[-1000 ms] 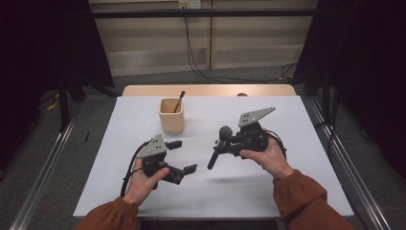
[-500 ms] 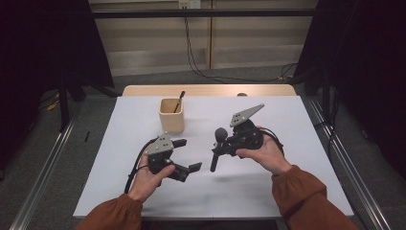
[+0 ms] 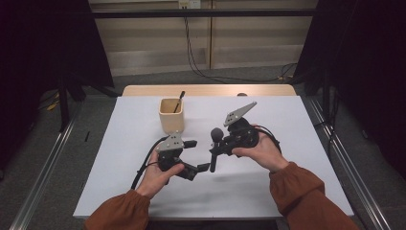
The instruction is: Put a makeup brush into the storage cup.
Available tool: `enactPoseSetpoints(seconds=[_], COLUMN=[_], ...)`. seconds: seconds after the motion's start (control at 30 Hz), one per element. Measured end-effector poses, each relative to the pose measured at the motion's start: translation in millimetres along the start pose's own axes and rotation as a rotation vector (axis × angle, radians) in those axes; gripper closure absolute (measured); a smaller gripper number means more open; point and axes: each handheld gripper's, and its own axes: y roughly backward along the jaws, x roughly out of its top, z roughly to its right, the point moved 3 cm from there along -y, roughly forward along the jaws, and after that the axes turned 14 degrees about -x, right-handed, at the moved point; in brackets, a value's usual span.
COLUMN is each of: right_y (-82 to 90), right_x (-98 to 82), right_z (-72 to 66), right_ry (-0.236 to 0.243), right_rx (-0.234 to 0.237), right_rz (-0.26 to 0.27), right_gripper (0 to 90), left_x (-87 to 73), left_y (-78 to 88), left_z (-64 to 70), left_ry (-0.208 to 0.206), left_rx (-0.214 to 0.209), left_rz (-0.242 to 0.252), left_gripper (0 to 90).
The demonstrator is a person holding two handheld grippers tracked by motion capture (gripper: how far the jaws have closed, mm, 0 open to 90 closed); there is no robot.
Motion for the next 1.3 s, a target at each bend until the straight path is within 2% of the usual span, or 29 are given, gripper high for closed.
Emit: enactPoseSetpoints(seconds=[0.07, 0.23, 0.33, 0.5, 0.6, 0.67, 0.73, 0.9, 1.03, 1.2, 1.3], right_y=[-1.3, -3.0, -3.8, -4.8, -5.2, -6.0, -6.6, -7.6, -8.7, -9.6, -9.7], right_x=[1.2, 3.6, 4.7, 5.9, 6.3, 6.6, 6.9, 7.6, 8.0, 8.1, 7.8], right_z=[-1.5, -3.5, -3.9, -4.9, -5.8, -6.4, -7.0, -8.1, -8.2, -8.9, -9.0], right_ry=[0.003, 0.008, 0.007, 0.010, 0.007, 0.010, 0.015, 0.013, 0.016, 0.011, 0.007], right_rx=[0.001, 0.003, 0.001, 0.005, 0.006, 0.010, 0.008, 0.014, 0.012, 0.018, 0.021], right_rz=[-0.002, 0.002, 0.006, 0.010, 0.010, 0.011, 0.014, 0.014, 0.014, 0.019, 0.022], right_gripper=[71.5, 71.5, 71.5, 71.5, 71.5, 71.5, 71.5, 71.5, 71.5, 71.5, 71.5], left_x=[-0.8, -1.5, -2.0, -1.3, -0.1, -0.1, -0.3, -0.3, 0.8, 0.0, 0.8], left_y=[-2.4, -5.7, -8.3, -11.5, -13.6, -14.3, -15.1, -16.1, -15.2, -15.4, -15.8], left_z=[0.9, -0.8, 0.0, 0.7, 0.1, -0.5, -0.6, 0.4, -1.2, 0.5, 1.3], left_ry=[-0.003, 0.026, 0.012, 0.010, 0.022, 0.021, 0.039, 0.043, 0.039, 0.038, 0.040], left_rx=[0.012, -0.019, -0.019, -0.024, -0.032, -0.027, -0.036, -0.050, -0.051, -0.065, -0.070], left_rz=[-0.014, -0.012, -0.029, -0.047, -0.033, -0.042, -0.032, -0.038, -0.023, -0.033, -0.024], left_gripper=[5.6, 5.6, 6.3, 15.9, 20.1, 27.9, 30.9, 42.5, 54.3, 62.4, 67.0])
